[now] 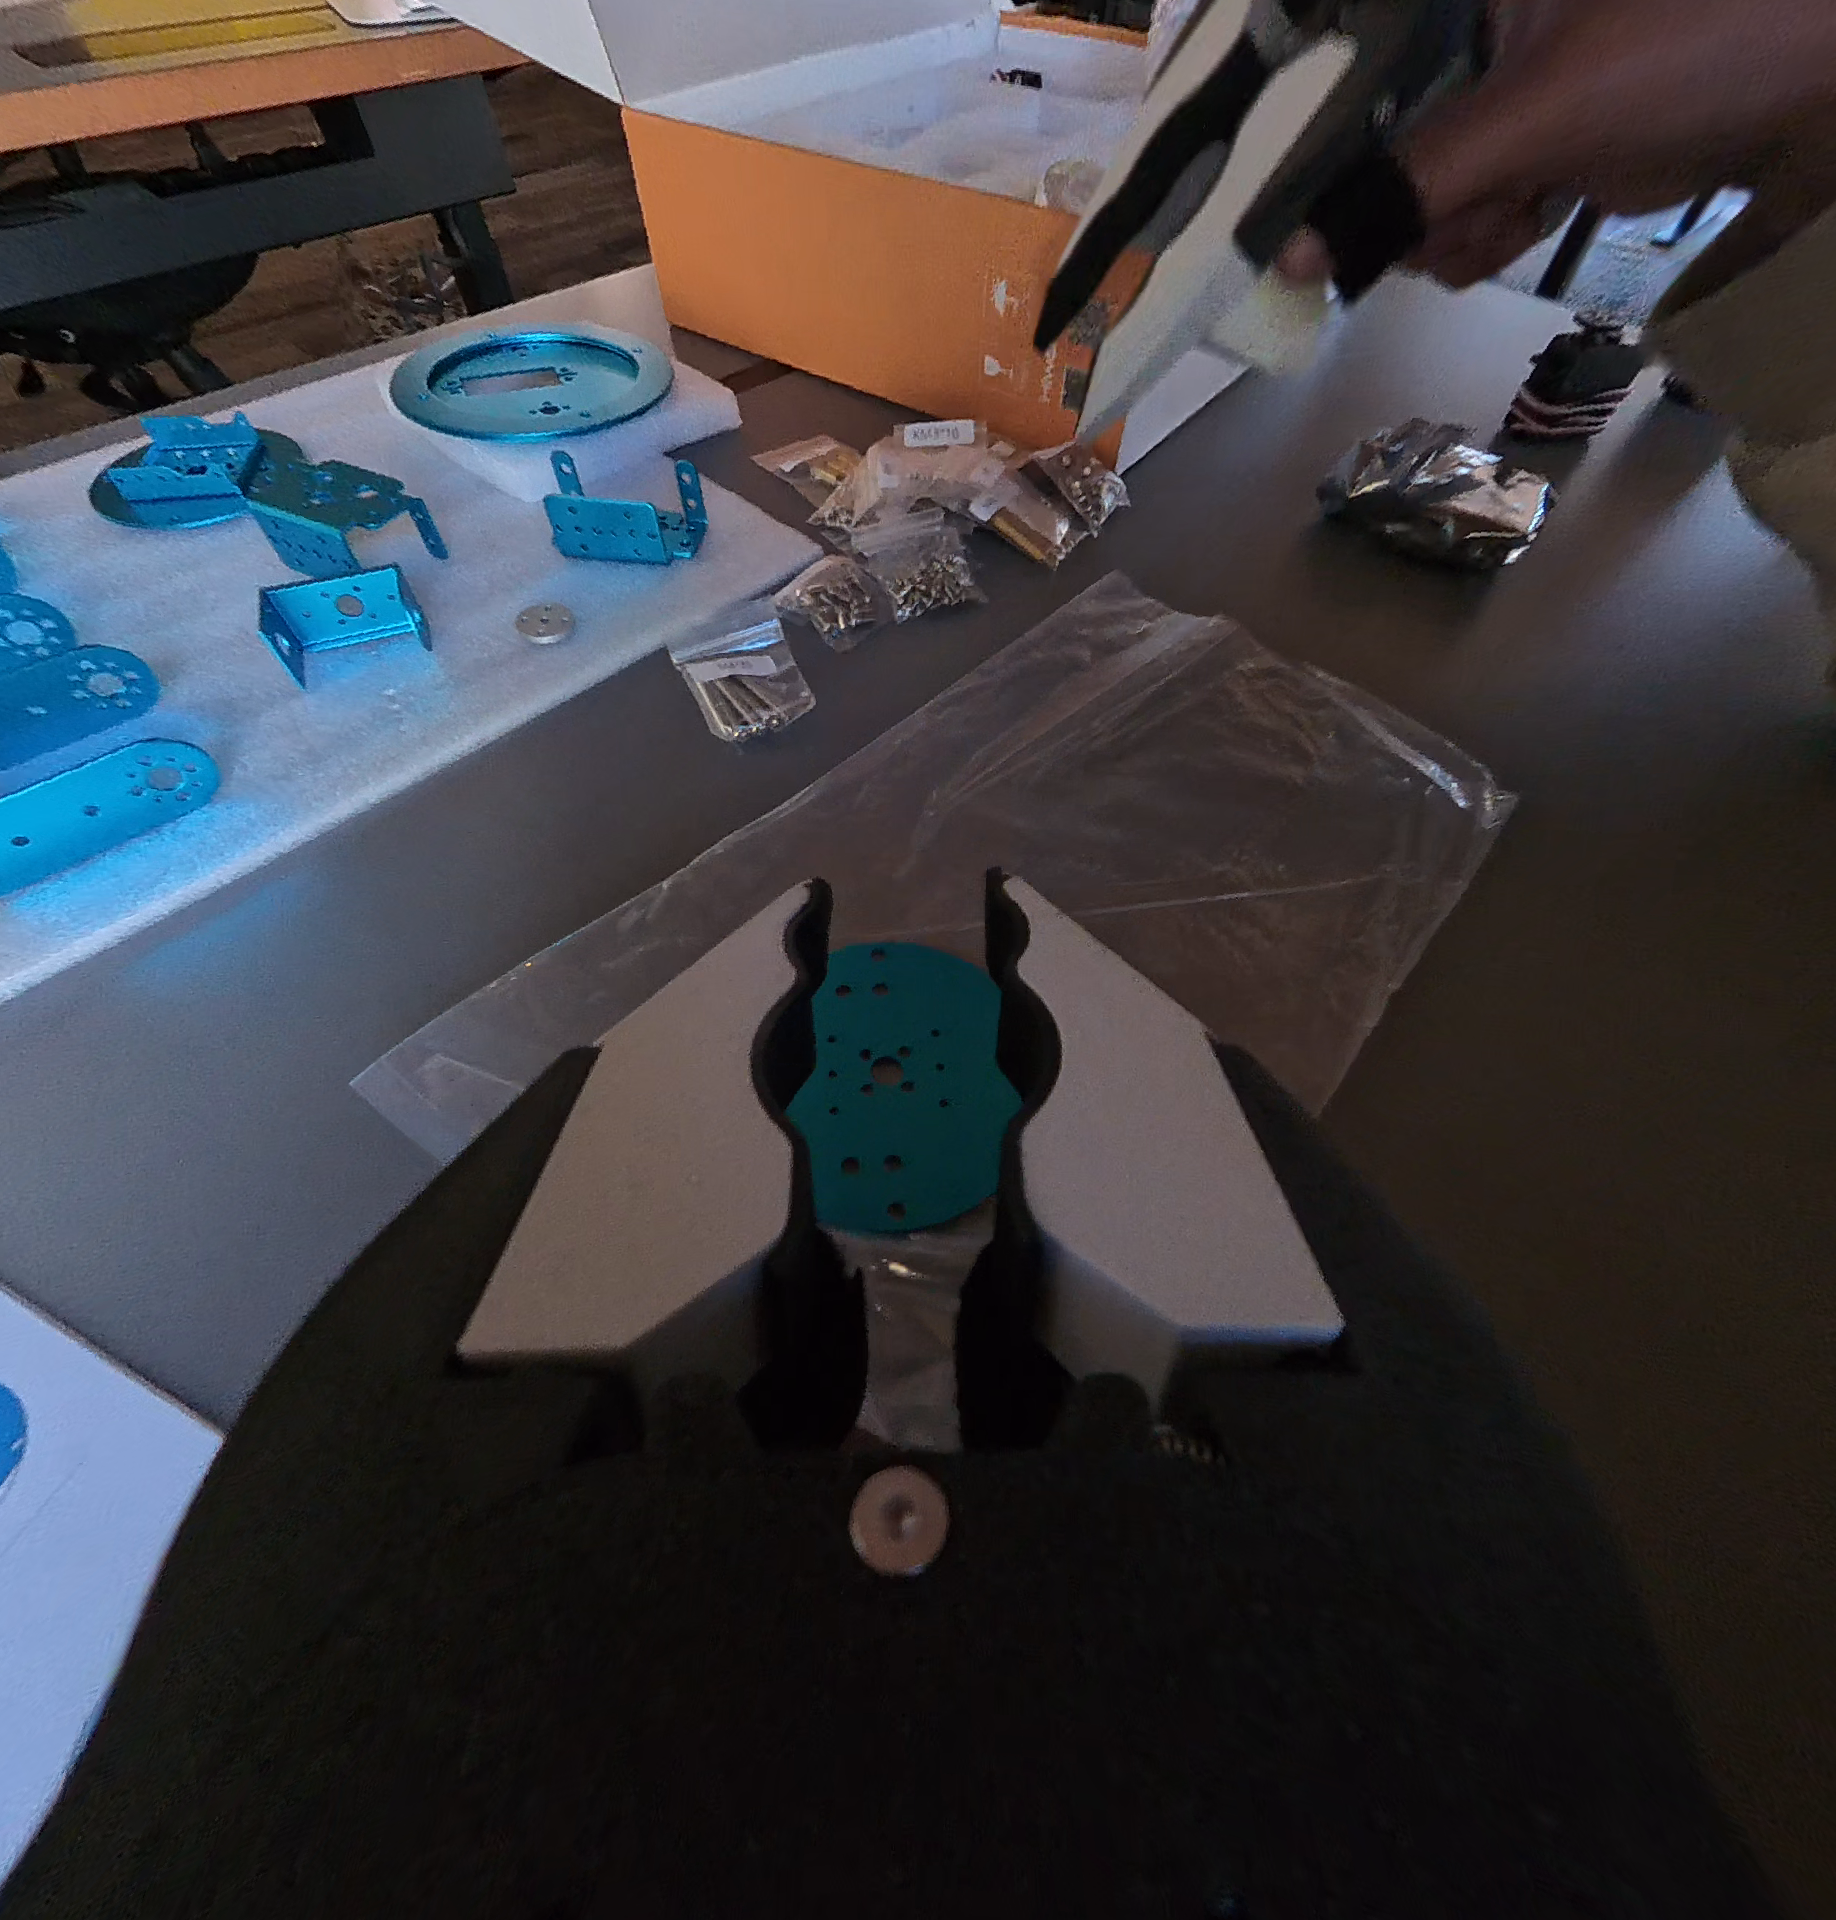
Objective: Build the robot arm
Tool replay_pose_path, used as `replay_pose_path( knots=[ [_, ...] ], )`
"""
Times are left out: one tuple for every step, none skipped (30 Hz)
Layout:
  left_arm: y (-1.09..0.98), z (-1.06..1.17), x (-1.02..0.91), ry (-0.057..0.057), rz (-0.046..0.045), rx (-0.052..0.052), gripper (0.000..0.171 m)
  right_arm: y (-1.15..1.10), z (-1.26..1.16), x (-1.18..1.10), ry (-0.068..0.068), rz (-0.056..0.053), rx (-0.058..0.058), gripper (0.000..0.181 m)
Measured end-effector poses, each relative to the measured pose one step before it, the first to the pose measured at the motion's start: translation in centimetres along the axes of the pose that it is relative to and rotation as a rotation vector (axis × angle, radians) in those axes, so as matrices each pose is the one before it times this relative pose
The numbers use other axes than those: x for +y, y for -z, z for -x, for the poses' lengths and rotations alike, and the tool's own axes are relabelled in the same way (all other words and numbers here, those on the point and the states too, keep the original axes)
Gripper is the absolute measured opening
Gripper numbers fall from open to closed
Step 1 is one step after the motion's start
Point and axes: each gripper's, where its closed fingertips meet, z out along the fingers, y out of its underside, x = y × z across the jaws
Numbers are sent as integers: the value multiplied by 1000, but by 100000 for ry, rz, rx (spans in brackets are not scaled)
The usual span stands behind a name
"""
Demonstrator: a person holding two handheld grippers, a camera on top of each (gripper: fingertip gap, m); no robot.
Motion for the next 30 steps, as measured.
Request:
replay_pose_path(
  knots=[
    [62, -144, -144, 1096, -628, 1153, 30, -412, 199, 292, 3933, 62, 3427, 57],
    [51, -146, -99, 866, -567, 1121, 30, -480, -52, 170, 2291, 646, 4201, 56],
    [27, -112, -2, 449, -95, 868, 30, -502, -179, 73, 931, 679, 3418, 54],
    [-9, -60, 103, 70, 378, 451, 30, -507, -96, -77, -112, 42, 1326, 53],
    [9, 0, 151, -269, 637, -30, 30, -547, -114, -97, -1279, -37, 275, 52],
    [25, 15, 124, -693, 595, -383, 30, -534, -117, 87, -2093, 673, -217, 52],
    [70, 26, 32, -1083, 156, -636, 30, -508, -7, 366, -1821, 1636, -800, 53],
    [68, 62, -43, -1149, -599, -893, 30, -451, -132, 563, -1106, 2829, 560, 56],
    [38, 82, 4, -858, -118, -858, 30, -350, -338, 440, -471, 2070, 2639, 62],
    [1, 47, 68, -563, 411, -532, 30, -216, -277, 67, 39, 329, 3103, 65],
    [-15, 39, -3, -227, 130, -361, 30, -70, -260, -390, -579, -2042, 3238, 64],
    [0, 2, -70, 68, -236, -47, 30, -56, 71, -512, -1417, -2732, 532, 63],
    [0, -54, -57, 226, -221, 369, 30, -174, 458, -259, -1930, -964, -2239, 62],
    [-14, -49, 9, 276, 42, 400, 30, -308, 226, 241, -2334, 1975, -1046, 61],
    [-16, -28, 56, 140, 179, 165, 30, -326, 223, 547, -1020, 3502, -761, 60],
    [-2, 32, 58, -55, 138, -103, 30, -211, 456, 271, 404, 1277, -1216, 62],
    [2, 58, 31, -128, 78, -250, 30, 145, 397, -215, 574, -1839, -658, 59],
    [0, 56, 17, 3, 57, -241, 30, 124, 564, 2, 178, 348, -1817, 59],
    [6, 37, -10, 107, -17, -60, 30, 190, 713, -99, -139, -287, -3134, 59],
    [16, 31, -10, 76, -58, -32, 30, 227, 499, -148, -510, -832, -2562, 57],
    [38, 43, -33, -64, -151, -211, 30, 258, 155, -79, -753, -805, -861, 54],
    [43, 75, -26, -188, -203, -403, 30, 269, -159, 48, -520, -398, 1125, 53],
    [31, 95, -23, -208, -132, -441, 30, 262, -361, 200, 93, 352, 2331, 52],
    [15, 93, 6, -58, -5, -409, 30, 219, -366, 355, 604, 1324, 2412, 48],
    [2, 66, 6, 97, 46, -203, 30, 132, -363, 355, 583, 1516, 2411, 45],
    [-11, 32, 18, 193, 103, 20, 30, 51, -316, 244, 159, 1072, 2125, 45],
    [-15, 20, 19, 206, 37, 40, 30, -53, -96, 100, 5, 384, 652, 45],
    [-18, -11, 0, 98, -26, 56, 30, -171, 120, -2, -49, -66, -667, 44],
    [-13, -21, 10, -43, 45, 42, 30, -270, -47, 93, -240, 715, 452, 41],
    [0, -18, 4, -190, 41, -34, 30, -285, -273, 202, 98, 1307, 2070, 36]
  ],
)
